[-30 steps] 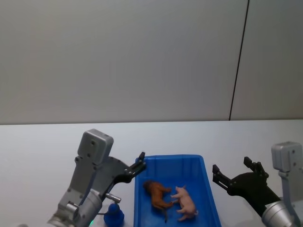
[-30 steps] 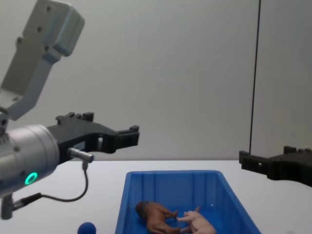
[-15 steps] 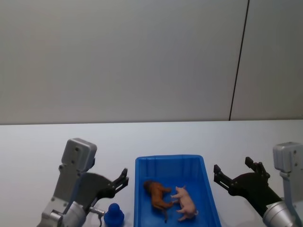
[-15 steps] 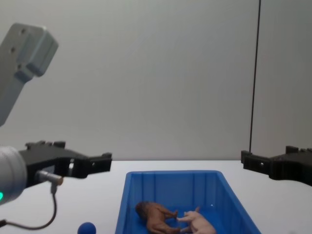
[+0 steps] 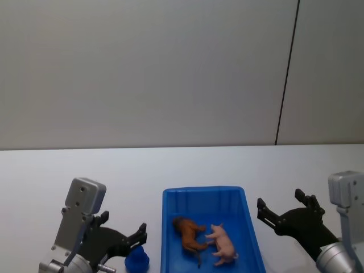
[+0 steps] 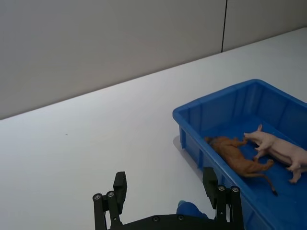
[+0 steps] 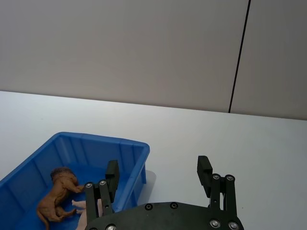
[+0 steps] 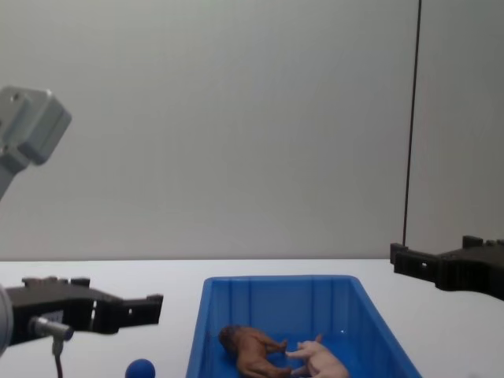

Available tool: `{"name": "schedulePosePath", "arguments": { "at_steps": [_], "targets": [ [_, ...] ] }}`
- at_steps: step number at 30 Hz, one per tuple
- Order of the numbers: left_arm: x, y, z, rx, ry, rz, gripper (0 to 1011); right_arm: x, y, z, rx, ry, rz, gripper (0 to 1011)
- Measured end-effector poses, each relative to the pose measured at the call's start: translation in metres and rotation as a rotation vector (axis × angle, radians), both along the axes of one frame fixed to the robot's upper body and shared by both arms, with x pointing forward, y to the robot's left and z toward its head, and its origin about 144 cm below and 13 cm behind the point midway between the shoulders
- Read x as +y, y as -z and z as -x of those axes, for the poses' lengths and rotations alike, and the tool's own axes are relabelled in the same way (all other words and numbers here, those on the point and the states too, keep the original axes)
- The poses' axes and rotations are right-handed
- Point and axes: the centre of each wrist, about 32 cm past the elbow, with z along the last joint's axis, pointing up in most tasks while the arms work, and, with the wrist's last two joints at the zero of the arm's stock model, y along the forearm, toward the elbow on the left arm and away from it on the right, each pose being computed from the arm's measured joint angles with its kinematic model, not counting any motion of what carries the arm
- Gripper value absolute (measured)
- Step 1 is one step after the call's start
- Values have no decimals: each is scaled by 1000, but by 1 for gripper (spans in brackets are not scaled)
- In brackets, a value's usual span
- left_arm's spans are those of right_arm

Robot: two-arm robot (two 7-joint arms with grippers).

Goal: Pick up the two dolls from the table and place them into the box.

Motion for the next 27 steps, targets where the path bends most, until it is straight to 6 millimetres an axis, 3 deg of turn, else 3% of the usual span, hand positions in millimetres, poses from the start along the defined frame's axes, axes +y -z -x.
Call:
{"name": "schedulePosePath", "arguments": {
  "at_steps": [27],
  "targets": [
    [14, 25, -17, 136, 92, -4, 1001, 0, 0, 0, 1, 0, 0, 1001]
  ]
}}
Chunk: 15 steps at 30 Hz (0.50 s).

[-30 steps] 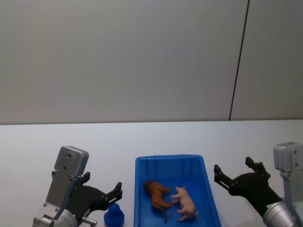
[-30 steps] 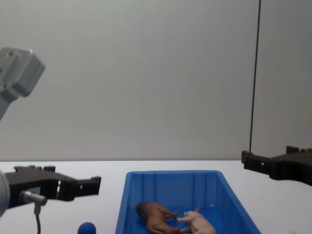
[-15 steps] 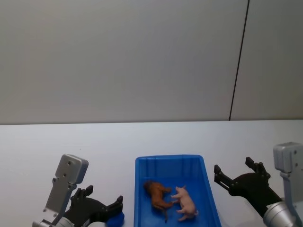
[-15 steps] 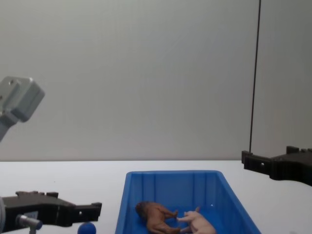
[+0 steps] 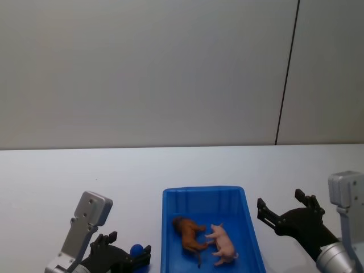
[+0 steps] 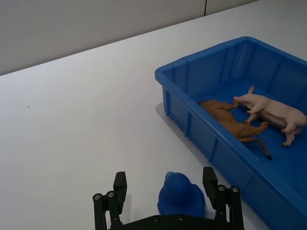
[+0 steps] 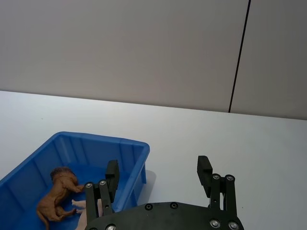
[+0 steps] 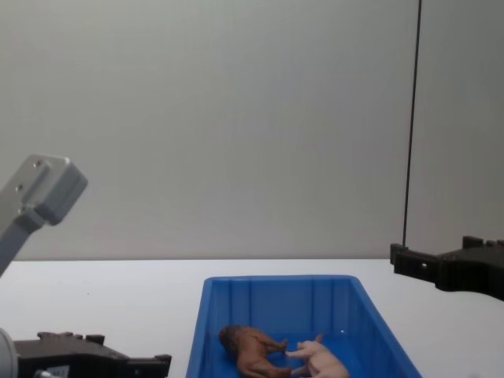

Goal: Pick up the two dolls from the table and place them into the box.

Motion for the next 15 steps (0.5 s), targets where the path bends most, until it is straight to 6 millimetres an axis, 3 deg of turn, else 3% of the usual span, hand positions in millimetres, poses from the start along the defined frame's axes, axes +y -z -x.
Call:
{"name": "schedulePosePath", "arguments": {
  "at_steps": [5, 11, 15],
  "targets": [
    [0, 2, -3, 10, 13, -3, 1000, 0, 0, 0, 0, 0, 0, 1001],
    [0, 5, -8, 25, 32, -12, 883, 0, 0, 0, 0, 0, 0, 1001],
    [0, 7, -11, 32, 40, -18, 740, 0, 0, 0, 0, 0, 0, 1001]
  ]
}}
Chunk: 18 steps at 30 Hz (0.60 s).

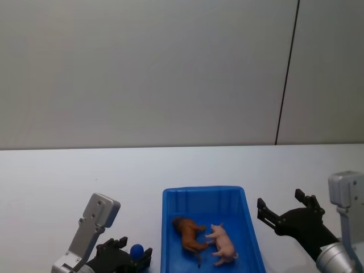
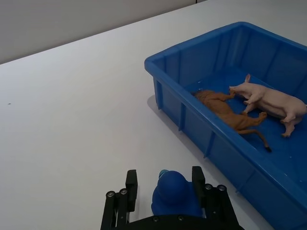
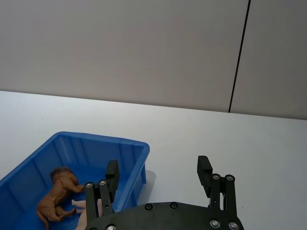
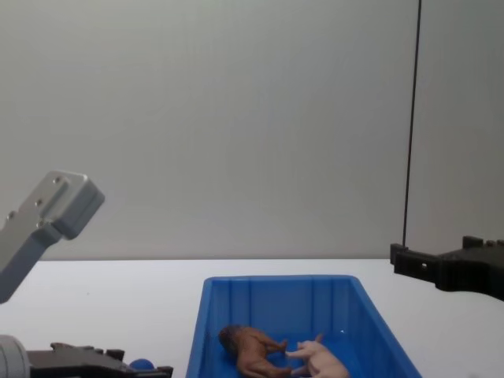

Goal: Pick up the two dolls from the table and place them into the box.

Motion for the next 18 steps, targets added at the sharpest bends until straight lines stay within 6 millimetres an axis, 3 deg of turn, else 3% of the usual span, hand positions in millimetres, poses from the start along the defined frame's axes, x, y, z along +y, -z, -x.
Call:
{"name": "schedulePosePath", "arguments": {
  "at_steps": [14, 18],
  "targets": [
    [0, 2, -3, -2, 4, -4, 302, 0, 0, 0, 0, 0, 0, 1001],
    [0, 2, -2, -12, 5, 0, 272, 0, 0, 0, 0, 0, 0, 1001]
  ]
}}
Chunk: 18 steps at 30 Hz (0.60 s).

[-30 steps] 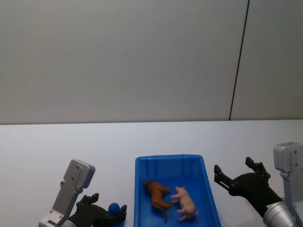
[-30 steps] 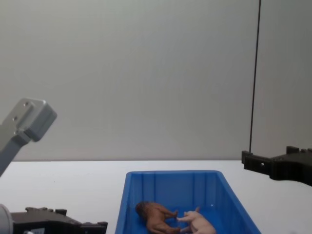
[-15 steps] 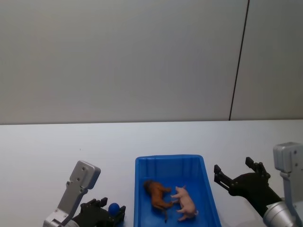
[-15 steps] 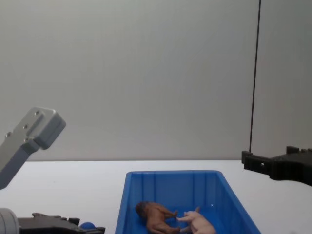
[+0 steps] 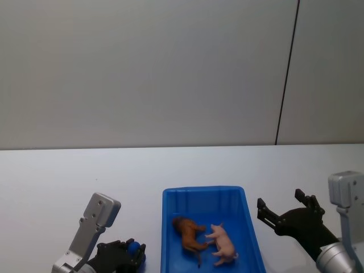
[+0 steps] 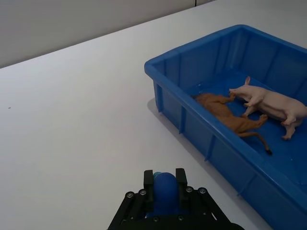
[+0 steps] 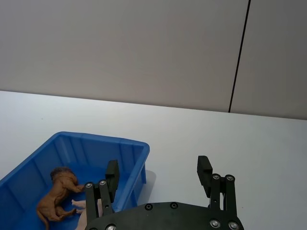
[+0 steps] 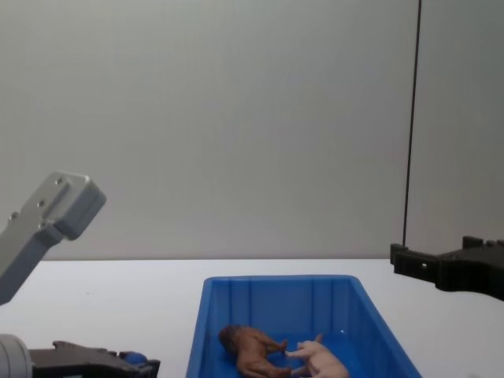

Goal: Pick up the two dolls from the table and place them into the box.

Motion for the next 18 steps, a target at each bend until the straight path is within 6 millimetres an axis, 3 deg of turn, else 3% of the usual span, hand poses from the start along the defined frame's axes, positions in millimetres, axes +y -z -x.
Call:
{"name": "schedulePosePath", "arguments": {
  "at_steps": [10, 18],
  "targets": [
    [0, -12, 2, -63, 4, 12, 226, 0, 0, 0, 0, 0, 0, 1001],
    [-4, -34, 1, -159, 30, 14, 183, 0, 0, 0, 0, 0, 0, 1001]
  ]
}}
